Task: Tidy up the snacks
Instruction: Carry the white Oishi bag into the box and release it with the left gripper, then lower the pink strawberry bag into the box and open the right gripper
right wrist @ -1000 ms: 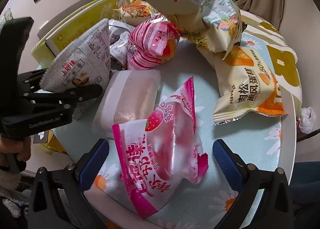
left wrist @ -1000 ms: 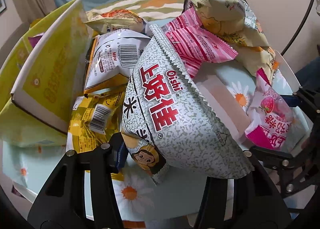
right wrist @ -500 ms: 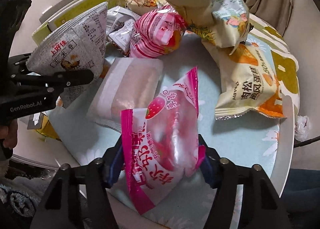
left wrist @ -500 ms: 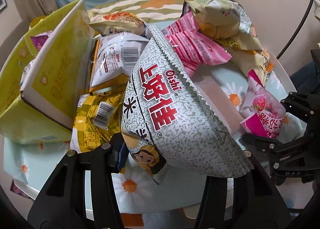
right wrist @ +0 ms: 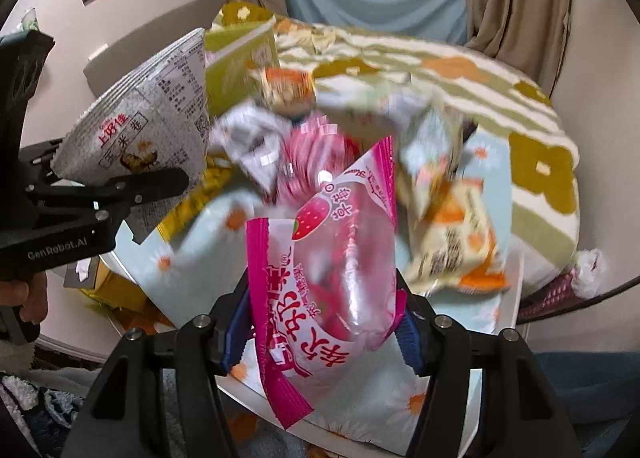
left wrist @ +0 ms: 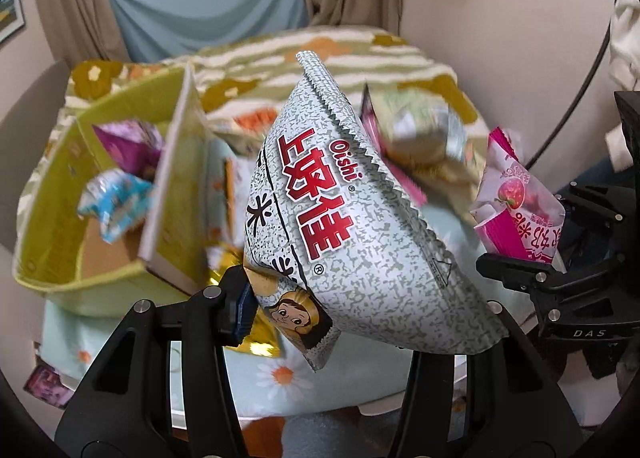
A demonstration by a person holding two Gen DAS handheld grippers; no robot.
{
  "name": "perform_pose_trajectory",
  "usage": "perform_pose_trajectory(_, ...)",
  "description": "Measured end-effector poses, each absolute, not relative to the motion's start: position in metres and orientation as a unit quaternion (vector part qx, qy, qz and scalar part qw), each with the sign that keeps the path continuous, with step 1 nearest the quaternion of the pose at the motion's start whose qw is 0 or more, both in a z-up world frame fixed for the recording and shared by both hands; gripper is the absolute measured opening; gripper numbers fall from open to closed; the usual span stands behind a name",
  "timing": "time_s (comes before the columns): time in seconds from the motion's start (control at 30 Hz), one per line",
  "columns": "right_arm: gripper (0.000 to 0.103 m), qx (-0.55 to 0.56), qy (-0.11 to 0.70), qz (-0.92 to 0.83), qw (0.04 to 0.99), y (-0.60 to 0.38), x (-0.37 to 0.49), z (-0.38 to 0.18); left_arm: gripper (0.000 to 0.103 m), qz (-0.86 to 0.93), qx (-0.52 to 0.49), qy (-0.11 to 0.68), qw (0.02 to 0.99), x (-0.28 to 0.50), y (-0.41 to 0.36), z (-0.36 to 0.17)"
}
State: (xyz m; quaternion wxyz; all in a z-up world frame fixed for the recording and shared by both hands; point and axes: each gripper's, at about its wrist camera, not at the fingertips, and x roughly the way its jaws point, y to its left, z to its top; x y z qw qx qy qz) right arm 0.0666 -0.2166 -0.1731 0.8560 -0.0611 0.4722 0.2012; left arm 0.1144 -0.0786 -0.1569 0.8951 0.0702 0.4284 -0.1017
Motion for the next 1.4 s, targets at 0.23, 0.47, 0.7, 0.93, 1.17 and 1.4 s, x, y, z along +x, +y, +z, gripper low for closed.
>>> perform_pose_trajectory(0.23, 0.057, -0.062, 0.428, 0.210, 0.877, -0.185, 0.087, -0.113, 0.049, -0.079, 0.059, 0.380, 0.920, 0.124, -0.043, -0.105)
perform_pose_trajectory(0.47, 0.057, -0.073, 0.385, 0.241, 0.888, -0.123, 0.124, -0.076, 0.049, -0.037, 0.039, 0.361, 0.931, 0.148, 0.026, -0.070)
perform_pose_trajectory(0.7, 0.057, -0.064, 0.375, 0.289, 0.878, -0.047, 0.168, -0.066, 0.049, 0.024, 0.019, 0.384, 0.923, 0.180, 0.115, -0.072)
perform_pose_trajectory(0.93, 0.057, -0.048, 0.403, 0.291, 0.866, 0.025, 0.210, -0.081, 0.049, 0.033, 0.016, 0.442, 0.896, 0.213, 0.172, -0.113)
perform_pose_trajectory(1.17, 0.057, -0.003, 0.453, 0.253, 0.855, 0.053, 0.231, -0.103, 0.082, -0.007, 0.021, 0.486, 0.874, 0.229, 0.182, -0.154)
perform_pose_trajectory(1.4, 0.057, 0.001, 0.475, 0.226, 0.851, 0.052, 0.228, -0.115, 0.103, -0.024, 0.012, 0.493, 0.870, 0.221, 0.186, -0.164)
